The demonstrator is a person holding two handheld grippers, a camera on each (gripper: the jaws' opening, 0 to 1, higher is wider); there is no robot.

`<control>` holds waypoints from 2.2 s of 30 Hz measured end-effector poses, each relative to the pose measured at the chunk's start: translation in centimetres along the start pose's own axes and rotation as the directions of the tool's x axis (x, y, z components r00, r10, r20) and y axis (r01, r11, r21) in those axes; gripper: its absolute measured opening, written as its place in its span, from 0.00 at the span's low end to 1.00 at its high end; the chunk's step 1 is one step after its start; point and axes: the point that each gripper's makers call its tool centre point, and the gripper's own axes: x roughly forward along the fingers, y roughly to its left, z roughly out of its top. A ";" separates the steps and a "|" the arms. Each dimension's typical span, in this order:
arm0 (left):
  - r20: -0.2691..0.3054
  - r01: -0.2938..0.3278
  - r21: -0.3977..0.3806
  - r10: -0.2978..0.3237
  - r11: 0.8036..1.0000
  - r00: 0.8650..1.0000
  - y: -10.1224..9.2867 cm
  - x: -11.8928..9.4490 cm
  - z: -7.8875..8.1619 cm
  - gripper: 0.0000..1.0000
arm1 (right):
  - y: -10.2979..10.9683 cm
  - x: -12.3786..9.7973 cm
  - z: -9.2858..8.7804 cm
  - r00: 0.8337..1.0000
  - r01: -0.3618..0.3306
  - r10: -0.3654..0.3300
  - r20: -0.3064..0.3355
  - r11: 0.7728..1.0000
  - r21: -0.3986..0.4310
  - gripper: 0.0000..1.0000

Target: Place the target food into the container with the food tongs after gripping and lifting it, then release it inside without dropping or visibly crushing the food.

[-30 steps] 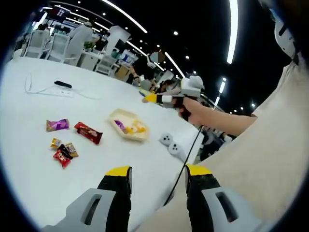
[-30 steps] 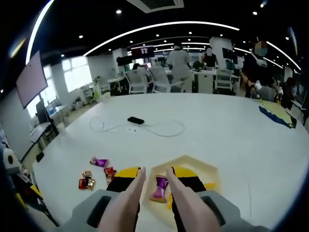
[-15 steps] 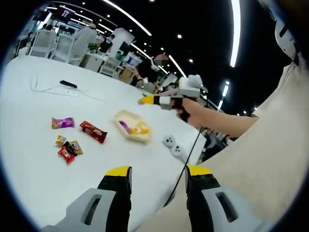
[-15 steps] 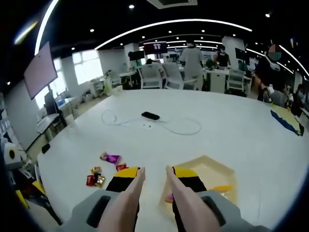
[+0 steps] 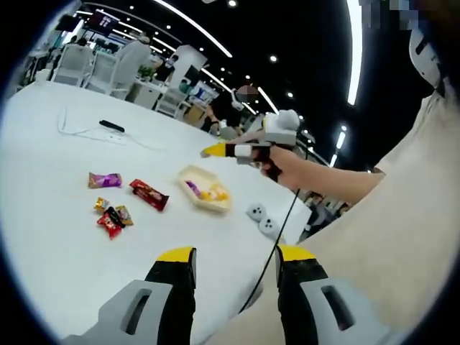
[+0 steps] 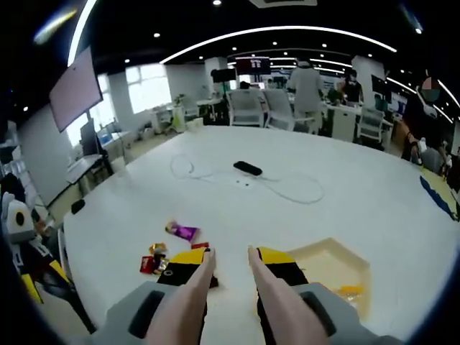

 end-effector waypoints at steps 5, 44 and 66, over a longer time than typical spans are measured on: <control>0.011 -0.007 -0.005 0.007 1.000 1.000 0.3 -0.4 0.0 0.43 | 1.1 0.7 0.3 1.000 -0.025 0.024 -0.012 0.999 -0.033 0.25; 0.106 -0.094 -0.095 0.103 0.991 0.989 2.7 -3.4 -0.4 0.43 | 6.8 5.7 0.6 0.982 -0.173 0.160 -0.101 0.975 -0.142 0.26; 0.117 -0.126 -0.127 0.141 0.984 0.983 3.8 -3.9 -0.7 0.44 | 8.4 8.2 1.0 0.971 -0.223 0.194 -0.142 0.947 -0.233 0.26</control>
